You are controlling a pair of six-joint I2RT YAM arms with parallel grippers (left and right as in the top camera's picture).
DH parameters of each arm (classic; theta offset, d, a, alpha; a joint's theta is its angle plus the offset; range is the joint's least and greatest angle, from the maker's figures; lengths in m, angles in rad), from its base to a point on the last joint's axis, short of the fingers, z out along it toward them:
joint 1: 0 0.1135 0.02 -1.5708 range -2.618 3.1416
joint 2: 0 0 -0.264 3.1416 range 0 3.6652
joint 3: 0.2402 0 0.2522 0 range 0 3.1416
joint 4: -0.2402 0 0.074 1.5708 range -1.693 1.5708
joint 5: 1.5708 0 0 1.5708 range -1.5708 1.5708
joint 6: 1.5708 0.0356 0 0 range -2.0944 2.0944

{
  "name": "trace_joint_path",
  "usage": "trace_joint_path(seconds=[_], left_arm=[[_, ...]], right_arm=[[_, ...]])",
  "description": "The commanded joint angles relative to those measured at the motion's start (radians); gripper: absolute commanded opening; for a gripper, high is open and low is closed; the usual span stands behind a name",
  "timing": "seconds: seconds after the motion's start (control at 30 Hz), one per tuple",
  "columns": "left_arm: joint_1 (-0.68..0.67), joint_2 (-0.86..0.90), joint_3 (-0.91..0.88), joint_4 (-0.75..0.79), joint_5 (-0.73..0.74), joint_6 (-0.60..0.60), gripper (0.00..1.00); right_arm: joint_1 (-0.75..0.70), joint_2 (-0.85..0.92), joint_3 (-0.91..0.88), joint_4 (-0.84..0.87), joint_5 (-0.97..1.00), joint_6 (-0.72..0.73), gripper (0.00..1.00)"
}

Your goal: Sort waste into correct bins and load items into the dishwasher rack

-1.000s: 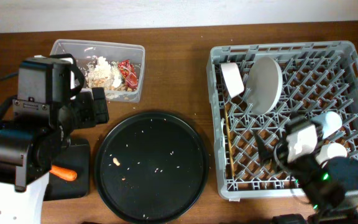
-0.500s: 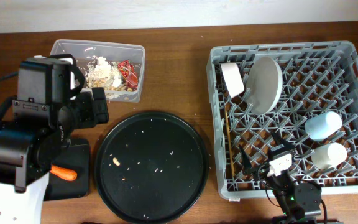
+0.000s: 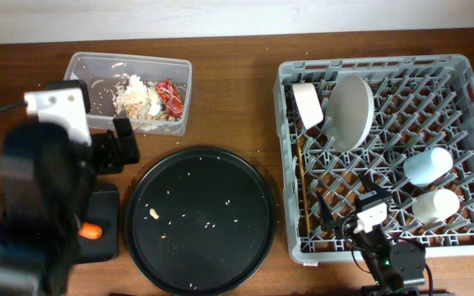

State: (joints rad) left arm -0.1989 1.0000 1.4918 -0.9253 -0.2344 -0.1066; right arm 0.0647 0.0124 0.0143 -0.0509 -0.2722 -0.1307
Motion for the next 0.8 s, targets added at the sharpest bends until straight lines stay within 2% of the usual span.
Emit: trace_joint_path(seconds=[0.0, 0.13, 0.2, 0.27, 0.4, 0.47, 0.6, 0.7, 0.77], left_arm=[[0.027, -0.316, -0.426, 0.274, 0.163, 0.146, 0.99], [0.111, -0.656, -0.817, 0.441, 0.206, 0.146, 0.99], [0.110, -0.752, -0.925, 0.474, 0.219, 0.146, 0.99], [0.110, -0.856, -1.080, 0.575, 0.232, 0.146, 0.99], [0.110, -0.997, -1.358, 0.837, 0.232, 0.146, 0.99], [0.110, -0.995, -1.453, 0.950, 0.237, 0.146, 0.99], [0.110, -0.995, -1.483, 0.938, 0.238, 0.146, 0.99], [0.110, -0.995, -1.483, 0.848, 0.239, 0.146, 0.99], [0.110, -0.988, -1.482, 0.842, 0.239, 0.146, 0.99]], right_arm=[[-0.007, -0.009, -0.009, 0.000, -0.008, 0.005, 0.98], [-0.007, -0.009, -0.009, 0.000, -0.008, 0.005, 0.98], [-0.007, -0.009, -0.009, 0.000, -0.008, 0.005, 0.98], [-0.007, -0.009, -0.009, 0.000, -0.008, 0.005, 0.98], [-0.007, -0.009, -0.009, 0.000, -0.008, 0.005, 0.98], [-0.007, -0.009, -0.009, 0.000, -0.008, 0.005, 0.98], [-0.007, -0.009, -0.009, 0.000, -0.008, 0.005, 0.98], [-0.007, -0.009, -0.009, 0.000, -0.008, 0.005, 0.98], [-0.007, -0.009, -0.009, 0.000, -0.008, 0.005, 0.98]])
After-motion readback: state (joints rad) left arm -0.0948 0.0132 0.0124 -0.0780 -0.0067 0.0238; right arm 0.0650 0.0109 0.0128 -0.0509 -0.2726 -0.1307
